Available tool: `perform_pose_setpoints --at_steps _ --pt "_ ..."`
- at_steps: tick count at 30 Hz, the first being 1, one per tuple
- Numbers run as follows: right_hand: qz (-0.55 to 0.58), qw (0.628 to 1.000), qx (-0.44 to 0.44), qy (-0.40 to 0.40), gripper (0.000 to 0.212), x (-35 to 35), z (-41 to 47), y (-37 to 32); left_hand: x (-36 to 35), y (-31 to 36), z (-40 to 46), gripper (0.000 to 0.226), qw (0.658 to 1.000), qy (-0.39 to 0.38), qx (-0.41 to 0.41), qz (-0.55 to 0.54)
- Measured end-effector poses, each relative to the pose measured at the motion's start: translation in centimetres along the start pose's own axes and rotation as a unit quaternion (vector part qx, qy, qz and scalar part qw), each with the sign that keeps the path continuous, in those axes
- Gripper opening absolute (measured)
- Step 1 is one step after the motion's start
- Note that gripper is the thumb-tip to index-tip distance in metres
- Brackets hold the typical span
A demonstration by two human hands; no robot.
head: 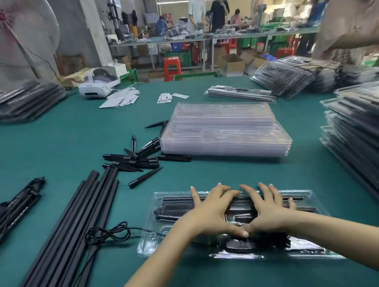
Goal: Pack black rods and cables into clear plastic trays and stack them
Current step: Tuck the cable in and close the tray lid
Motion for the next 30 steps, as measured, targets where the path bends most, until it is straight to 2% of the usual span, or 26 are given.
perform_pose_setpoints --at_steps 4,8,13,20,26,30 --pt "-0.007 1.0 0.005 -0.005 0.11 0.2 -0.1 0.1 0.1 -0.5 -0.4 0.093 0.999 0.017 -0.007 -0.04" --pt "-0.007 1.0 0.007 -0.008 0.112 0.4 -0.1 0.1 0.1 -0.5 -0.3 0.097 0.999 0.006 0.003 -0.033" --pt "0.006 1.0 -0.01 0.001 0.109 0.4 -0.1 -0.3 0.3 0.1 0.3 0.1 0.999 0.016 0.036 0.015" --pt "0.015 0.999 -0.018 0.024 0.109 0.3 -0.2 -0.5 0.6 0.7 1.7 0.106 0.992 -0.049 0.066 0.096" --pt "0.036 0.998 -0.024 0.041 0.107 0.1 -0.5 -0.7 0.5 0.3 1.2 0.105 0.993 -0.023 0.059 0.104" --pt "0.026 1.0 -0.007 0.011 0.108 0.4 -0.9 -0.3 1.4 0.4 -0.6 0.095 0.997 0.015 0.035 0.06"
Point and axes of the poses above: each hand's wrist, its own z-axis towards the middle knuckle, its own x-axis out of the back of the hand, y = z × x, the point moved 3 cm from there along z, towards the middle knuckle, and after that the axes turned 13 degrees about -x, right-handed, at the moved point
